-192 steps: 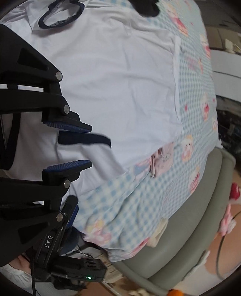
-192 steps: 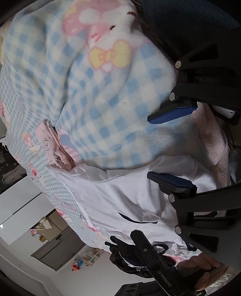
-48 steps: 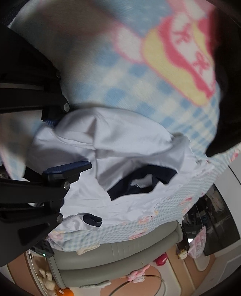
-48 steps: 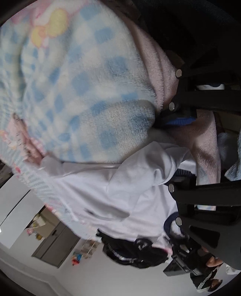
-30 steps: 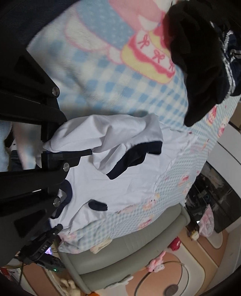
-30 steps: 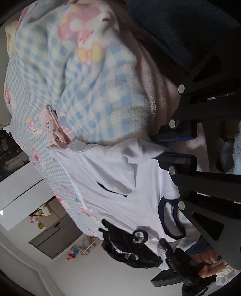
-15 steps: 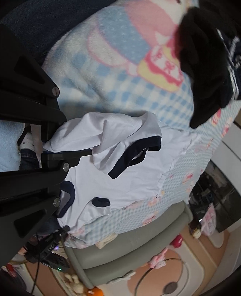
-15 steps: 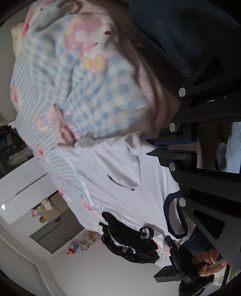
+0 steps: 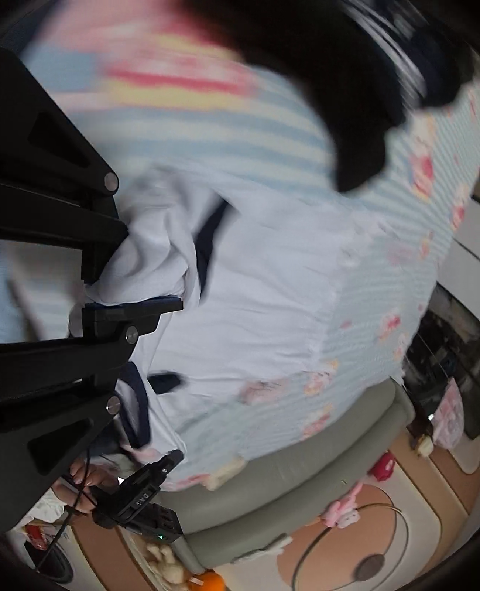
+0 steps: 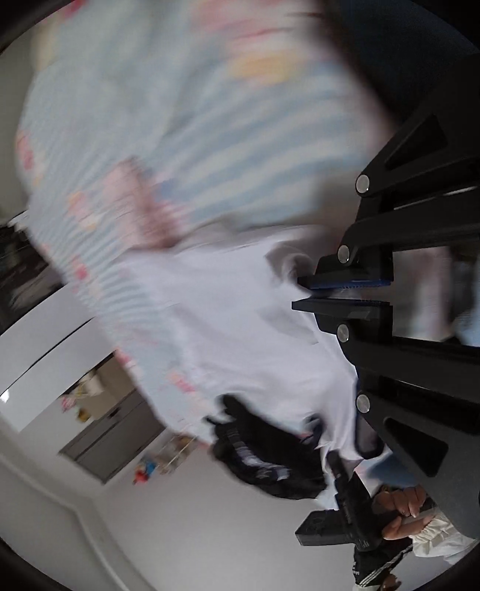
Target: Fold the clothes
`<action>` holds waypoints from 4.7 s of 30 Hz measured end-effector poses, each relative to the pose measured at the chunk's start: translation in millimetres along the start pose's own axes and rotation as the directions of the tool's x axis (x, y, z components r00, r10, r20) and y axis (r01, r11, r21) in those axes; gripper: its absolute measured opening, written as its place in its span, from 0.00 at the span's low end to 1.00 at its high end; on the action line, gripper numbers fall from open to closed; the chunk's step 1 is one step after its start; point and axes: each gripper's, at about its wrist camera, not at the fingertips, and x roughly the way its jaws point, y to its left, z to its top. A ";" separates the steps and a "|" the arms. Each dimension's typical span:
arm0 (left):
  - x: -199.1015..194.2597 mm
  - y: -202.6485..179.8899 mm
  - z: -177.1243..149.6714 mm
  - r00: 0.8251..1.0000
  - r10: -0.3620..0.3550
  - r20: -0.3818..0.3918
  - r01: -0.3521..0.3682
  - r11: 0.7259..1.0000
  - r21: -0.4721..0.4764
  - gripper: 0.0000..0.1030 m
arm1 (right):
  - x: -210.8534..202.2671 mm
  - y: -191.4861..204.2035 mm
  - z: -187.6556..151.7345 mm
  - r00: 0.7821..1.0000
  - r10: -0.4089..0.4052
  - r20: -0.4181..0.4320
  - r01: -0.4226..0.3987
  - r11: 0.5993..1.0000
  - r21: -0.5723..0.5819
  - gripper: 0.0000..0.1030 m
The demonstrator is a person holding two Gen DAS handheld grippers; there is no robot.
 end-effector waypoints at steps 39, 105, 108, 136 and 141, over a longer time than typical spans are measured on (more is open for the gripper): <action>-16.0 58.5 -112.9 0.985 0.039 -0.167 -0.061 0.990 -0.129 0.19 | -10.3 -13.1 -47.1 0.991 -0.057 -0.123 0.062 0.997 0.034 0.19; 14.3 53.9 -18.5 0.973 0.228 -0.041 -0.224 0.972 0.074 0.44 | 68.0 -29.0 -18.5 0.960 -0.193 -0.205 0.174 0.979 -0.105 0.19; 30.3 57.2 -13.3 0.974 0.210 -0.087 -0.203 0.975 0.086 0.46 | 47.1 -22.1 8.8 0.977 -0.171 -0.128 0.154 0.979 -0.131 0.30; 39.6 76.3 32.1 0.976 0.208 -0.069 -0.200 0.974 0.108 0.36 | 122.7 -53.1 54.4 0.938 -0.175 -0.298 0.142 0.982 -0.128 0.45; 63.4 75.2 64.3 0.974 0.211 -0.079 -0.202 0.974 0.105 0.44 | 132.1 -41.4 81.3 0.942 -0.151 -0.301 0.107 0.981 -0.159 0.55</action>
